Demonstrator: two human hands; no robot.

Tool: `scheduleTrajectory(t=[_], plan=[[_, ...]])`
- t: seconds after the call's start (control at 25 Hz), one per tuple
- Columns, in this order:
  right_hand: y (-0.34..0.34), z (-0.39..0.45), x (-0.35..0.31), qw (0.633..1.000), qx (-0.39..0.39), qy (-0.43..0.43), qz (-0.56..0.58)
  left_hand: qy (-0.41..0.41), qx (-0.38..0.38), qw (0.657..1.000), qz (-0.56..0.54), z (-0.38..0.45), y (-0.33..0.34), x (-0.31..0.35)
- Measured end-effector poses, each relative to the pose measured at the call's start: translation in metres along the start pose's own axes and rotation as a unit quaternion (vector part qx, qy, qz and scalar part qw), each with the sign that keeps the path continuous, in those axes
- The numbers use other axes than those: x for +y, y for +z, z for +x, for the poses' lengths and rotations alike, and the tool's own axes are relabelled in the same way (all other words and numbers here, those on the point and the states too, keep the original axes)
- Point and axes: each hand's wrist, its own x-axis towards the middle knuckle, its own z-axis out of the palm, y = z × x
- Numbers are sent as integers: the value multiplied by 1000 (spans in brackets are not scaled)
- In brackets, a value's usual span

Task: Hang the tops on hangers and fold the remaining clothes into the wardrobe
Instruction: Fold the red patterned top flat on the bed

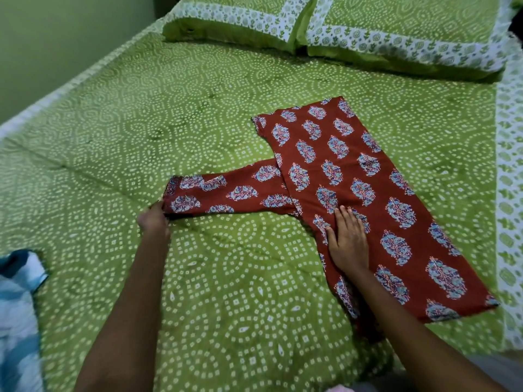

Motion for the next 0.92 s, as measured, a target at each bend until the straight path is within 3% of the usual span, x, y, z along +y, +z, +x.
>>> scheduleTrajectory(t=[0.08, 0.12, 0.2, 0.28, 0.4, 0.52, 0.6, 0.68, 0.8, 0.88, 0.92], plan=[[-6, 2, -24, 997, 67, -6, 42, 7, -17, 1000, -12, 0, 0, 8], [-6, 2, -39, 993, 92, -59, 51, 20, -22, 1000, 10, 3, 1, 10], [-4, 2, -68, 981, 20, -190, 22, 57, -34, 990, 122, 14, 2, 9], [2, 9, -86, 975, -65, -204, -54, 116, -41, 968, 216, 8, 7, 16], [7, 28, -93, 969, -62, -169, -168, 239, -65, 917, 313, 0, 12, 17], [-1, 40, -95, 944, -58, -239, -221, 249, -110, 900, 340, 8, 9, 19], [-3, 42, -89, 948, 12, -278, -156, 243, -91, 915, 310, 14, -2, 21], [-4, 39, -77, 945, 30, -315, -84, 263, -57, 911, 313, 16, -20, 12], [-3, 29, -62, 934, -62, -342, -85, 264, -50, 876, 399, 15, -39, -1], [-4, 27, -58, 962, -102, -253, -9, 273, -36, 839, 470, 21, -37, 2], [-6, 28, -60, 977, -76, -191, 55, 282, 1, 817, 503, 18, -30, 6]])
